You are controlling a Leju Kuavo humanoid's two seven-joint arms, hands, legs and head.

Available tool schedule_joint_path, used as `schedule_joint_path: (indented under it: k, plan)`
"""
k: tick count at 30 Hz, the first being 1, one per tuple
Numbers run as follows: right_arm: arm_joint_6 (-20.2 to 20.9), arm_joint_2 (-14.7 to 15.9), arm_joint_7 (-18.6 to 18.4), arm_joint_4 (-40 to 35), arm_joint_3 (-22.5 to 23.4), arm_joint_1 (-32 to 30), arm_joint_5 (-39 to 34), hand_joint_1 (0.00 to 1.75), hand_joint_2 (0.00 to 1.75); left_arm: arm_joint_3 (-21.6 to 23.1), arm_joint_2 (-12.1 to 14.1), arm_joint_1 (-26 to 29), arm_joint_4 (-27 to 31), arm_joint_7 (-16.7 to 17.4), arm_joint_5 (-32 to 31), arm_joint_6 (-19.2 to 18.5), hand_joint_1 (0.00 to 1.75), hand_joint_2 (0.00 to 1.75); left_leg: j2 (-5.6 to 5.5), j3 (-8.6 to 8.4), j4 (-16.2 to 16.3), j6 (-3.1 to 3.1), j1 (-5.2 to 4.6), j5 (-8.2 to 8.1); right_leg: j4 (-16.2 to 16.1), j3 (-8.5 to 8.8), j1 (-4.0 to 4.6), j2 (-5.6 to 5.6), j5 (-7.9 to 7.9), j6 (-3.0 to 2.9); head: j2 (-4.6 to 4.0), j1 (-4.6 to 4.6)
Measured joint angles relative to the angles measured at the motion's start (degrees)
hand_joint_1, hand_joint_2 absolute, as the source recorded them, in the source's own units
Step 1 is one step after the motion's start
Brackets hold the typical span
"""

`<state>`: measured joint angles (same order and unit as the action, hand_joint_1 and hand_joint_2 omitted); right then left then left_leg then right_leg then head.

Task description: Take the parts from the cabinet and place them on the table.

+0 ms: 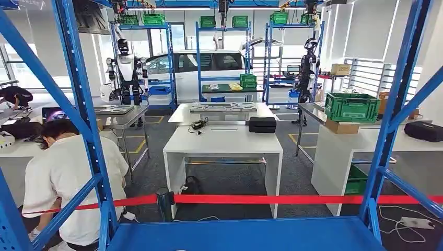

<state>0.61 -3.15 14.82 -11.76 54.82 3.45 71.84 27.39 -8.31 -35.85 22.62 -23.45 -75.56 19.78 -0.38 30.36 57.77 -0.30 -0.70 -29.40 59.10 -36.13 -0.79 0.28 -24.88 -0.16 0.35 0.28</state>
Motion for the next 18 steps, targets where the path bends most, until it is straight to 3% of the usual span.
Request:
schedule_joint_path:
  k: [13, 14, 15, 16, 18]
  plan:
    - [0.00, 0.00, 0.00, 0.00, 0.00, -0.12, 0.00, 0.00, 0.00, 0.02, -0.02, -0.03, -0.07, 0.00, 0.00, 0.00, 0.00, 1.75, 0.00, -0.02, 0.00, 0.03, 0.00, -0.02, 0.00, 0.03, 0.00, 0.00, -0.01, 0.01, 0.00, 0.00]
    - [0.00, 0.00, 0.00, 0.00, 0.00, -0.12, 0.00, 0.00, 0.00, 0.02, -0.02, -0.04, -0.09, 0.00, 0.00, -0.02, 1.75, 1.75, 0.00, -0.02, 0.00, 0.03, 0.00, -0.02, 0.00, 0.03, 0.00, 0.00, -0.01, 0.01, 0.00, 0.00]
    - [0.00, 0.00, 0.00, 0.00, 0.00, -0.12, 0.00, 0.00, 0.00, 0.00, -0.02, -0.04, -0.09, 0.00, 0.00, 0.00, 1.59, 1.75, 0.00, -0.02, 0.00, 0.03, 0.00, -0.02, 0.00, 0.03, 0.00, 0.00, -0.01, 0.01, 0.00, 0.00]
    - [0.00, 0.00, 0.00, 0.00, 0.00, -0.12, 0.00, 0.00, 0.00, 0.02, -0.02, -0.03, -0.13, 0.00, 0.00, -0.09, 0.09, 1.75, 0.00, -0.02, 0.00, 0.03, 0.00, -0.02, 0.00, 0.02, 0.00, 0.00, -0.01, 0.01, 0.00, 0.00]
    - [-0.04, 0.00, -0.11, 0.00, 0.02, -0.15, -0.04, 0.00, 0.00, 0.02, -0.15, -0.02, -0.31, -0.13, 0.88, -0.81, 0.00, 1.75, 0.00, -0.02, 0.00, 0.03, -0.01, -0.02, 0.00, 0.03, 0.00, 0.00, -0.01, 0.01, 0.00, 0.02]
